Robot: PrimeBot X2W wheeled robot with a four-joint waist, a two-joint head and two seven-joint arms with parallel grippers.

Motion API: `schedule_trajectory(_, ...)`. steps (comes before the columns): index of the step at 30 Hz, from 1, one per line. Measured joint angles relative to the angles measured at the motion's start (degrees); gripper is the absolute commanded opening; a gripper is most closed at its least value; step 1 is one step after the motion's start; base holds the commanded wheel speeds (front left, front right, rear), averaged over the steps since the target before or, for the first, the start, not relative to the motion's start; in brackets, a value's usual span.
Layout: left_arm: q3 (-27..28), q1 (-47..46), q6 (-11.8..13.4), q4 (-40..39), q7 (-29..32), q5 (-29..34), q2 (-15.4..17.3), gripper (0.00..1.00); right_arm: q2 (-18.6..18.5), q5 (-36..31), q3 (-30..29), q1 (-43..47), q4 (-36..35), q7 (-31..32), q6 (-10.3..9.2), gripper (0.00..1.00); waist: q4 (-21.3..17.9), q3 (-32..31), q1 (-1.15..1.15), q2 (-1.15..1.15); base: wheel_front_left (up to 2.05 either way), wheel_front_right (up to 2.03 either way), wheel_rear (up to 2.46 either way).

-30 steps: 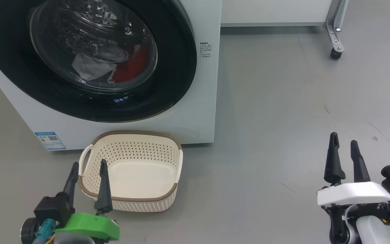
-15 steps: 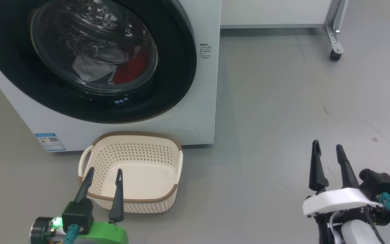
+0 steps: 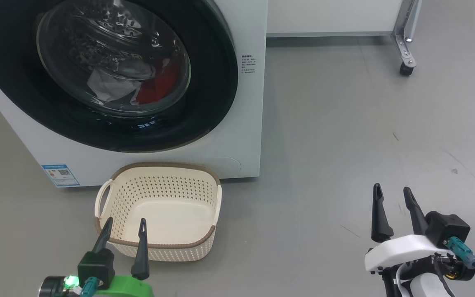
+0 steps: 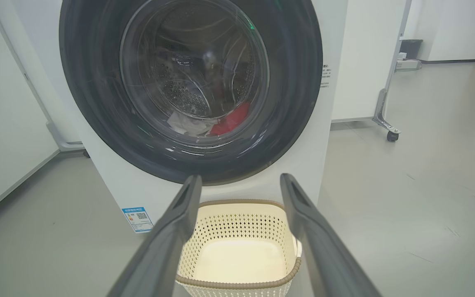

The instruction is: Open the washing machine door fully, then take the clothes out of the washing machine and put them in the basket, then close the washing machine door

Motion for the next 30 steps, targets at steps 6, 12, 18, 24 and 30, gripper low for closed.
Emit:
schedule_trajectory(6, -0.4, 0.0, 0.4, 1.1, 0.0, -0.2, 0.0, 1.00, 0.1, -0.1, 0.1, 0.0, 0.7, 0.2, -0.12, 1.00, -0.1, 0.0, 0.00, 0.00, 0.00, 0.00, 0.00)
schedule_trajectory(12, -0.5, -0.1, 0.4, 1.9, 0.0, -1.0, 0.0, 1.00, 0.1, -0.1, 0.3, -0.3, 1.3, 0.2, -0.40, 1.00, 0.0, 0.1, 0.00, 0.00, 0.00, 0.00, 0.00)
schedule_trajectory(18, -0.5, -0.2, 0.6, 2.4, 0.0, -1.6, 0.0, 1.00, 0.1, 0.0, 0.3, -0.7, 1.8, 0.2, -0.47, 1.00, 0.0, 0.2, 0.00, 0.00, 0.00, 0.00, 0.00)
schedule_trajectory(24, -0.6, -0.3, 0.9, 2.8, 0.0, -1.6, 0.0, 1.00, 0.1, 0.0, 0.3, -1.2, 2.2, 0.2, -0.47, 1.00, -0.1, 0.2, 0.00, 0.00, 0.00, 0.00, 0.00)
schedule_trajectory(30, -0.7, -0.4, 0.9, 3.0, 0.0, -1.6, 0.0, 1.00, 0.2, 0.0, 0.3, -1.2, 2.5, 0.2, -0.47, 1.00, -0.2, 0.2, 0.00, 0.00, 0.00, 0.00, 0.00)
